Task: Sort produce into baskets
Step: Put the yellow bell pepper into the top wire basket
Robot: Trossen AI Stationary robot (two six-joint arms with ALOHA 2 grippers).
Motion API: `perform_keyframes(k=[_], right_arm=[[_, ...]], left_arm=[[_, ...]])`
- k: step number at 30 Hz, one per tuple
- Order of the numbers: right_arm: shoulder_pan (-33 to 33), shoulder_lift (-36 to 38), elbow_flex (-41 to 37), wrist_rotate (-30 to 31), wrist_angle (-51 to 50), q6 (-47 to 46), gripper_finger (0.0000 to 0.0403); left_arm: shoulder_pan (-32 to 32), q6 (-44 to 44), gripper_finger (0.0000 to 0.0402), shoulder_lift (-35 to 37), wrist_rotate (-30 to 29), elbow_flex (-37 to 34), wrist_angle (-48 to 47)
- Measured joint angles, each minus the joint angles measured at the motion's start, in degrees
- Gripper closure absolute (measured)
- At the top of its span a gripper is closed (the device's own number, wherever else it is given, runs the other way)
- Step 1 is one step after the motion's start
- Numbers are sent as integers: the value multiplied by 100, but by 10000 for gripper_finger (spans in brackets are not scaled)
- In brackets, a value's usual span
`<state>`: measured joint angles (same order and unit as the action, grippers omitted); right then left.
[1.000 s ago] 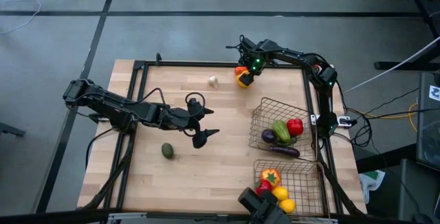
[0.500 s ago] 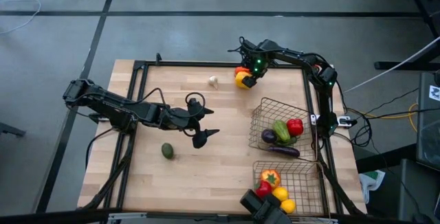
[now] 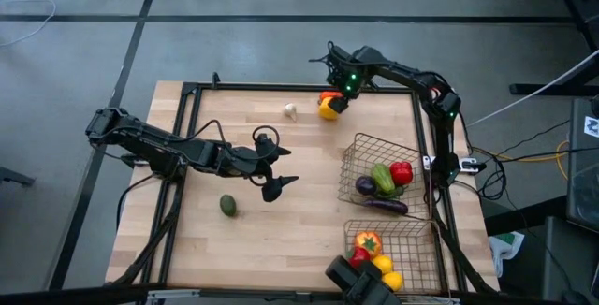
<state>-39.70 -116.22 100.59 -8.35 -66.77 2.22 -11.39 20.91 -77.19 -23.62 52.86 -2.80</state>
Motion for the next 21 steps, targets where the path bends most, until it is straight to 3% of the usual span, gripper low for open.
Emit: perform_keyframes(k=[9,21], right_arm=[[101,-17,-17,132,1050,-199,130],[490,-31,-103,436,1561,151,129]], left_arm=[[-1,-48,9,0,0,0,-1],[-1,-52,9,0,0,0,-1]])
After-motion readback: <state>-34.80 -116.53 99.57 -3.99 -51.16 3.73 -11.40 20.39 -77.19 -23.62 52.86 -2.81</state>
